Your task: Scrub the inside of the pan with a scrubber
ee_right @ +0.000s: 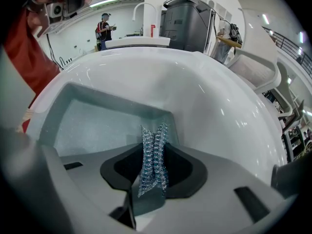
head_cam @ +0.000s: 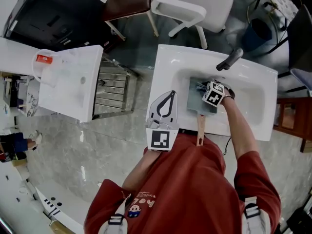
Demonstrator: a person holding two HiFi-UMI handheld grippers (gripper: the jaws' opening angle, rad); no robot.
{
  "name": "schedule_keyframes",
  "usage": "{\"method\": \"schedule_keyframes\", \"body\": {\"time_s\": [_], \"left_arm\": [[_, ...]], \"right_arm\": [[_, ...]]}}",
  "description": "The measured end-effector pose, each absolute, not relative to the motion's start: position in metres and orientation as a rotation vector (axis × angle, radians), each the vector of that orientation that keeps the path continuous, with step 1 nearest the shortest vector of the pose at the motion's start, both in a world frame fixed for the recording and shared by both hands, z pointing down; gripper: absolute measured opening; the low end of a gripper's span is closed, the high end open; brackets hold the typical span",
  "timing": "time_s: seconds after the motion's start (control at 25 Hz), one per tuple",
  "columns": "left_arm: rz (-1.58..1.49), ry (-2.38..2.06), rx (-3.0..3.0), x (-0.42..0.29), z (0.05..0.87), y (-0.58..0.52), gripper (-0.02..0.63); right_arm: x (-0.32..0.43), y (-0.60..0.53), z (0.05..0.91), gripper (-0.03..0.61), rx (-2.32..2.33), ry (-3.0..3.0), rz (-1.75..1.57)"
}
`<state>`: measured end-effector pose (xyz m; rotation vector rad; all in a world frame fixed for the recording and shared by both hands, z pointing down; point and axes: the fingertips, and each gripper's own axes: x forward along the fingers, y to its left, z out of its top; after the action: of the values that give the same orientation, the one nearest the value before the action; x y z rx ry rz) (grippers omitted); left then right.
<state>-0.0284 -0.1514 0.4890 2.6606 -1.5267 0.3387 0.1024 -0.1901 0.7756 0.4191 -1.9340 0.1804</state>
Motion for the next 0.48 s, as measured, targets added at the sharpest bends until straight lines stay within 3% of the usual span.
{"method": "schedule_keyframes", "body": {"time_s": [0.48], "left_arm": [[0.264,-1.483,2.675,-0.014,0.481,-0.150,0.011]], "right_arm": [[0.115,-0.178,0.697,0.143,0.360,-1.962,0.319]]}}
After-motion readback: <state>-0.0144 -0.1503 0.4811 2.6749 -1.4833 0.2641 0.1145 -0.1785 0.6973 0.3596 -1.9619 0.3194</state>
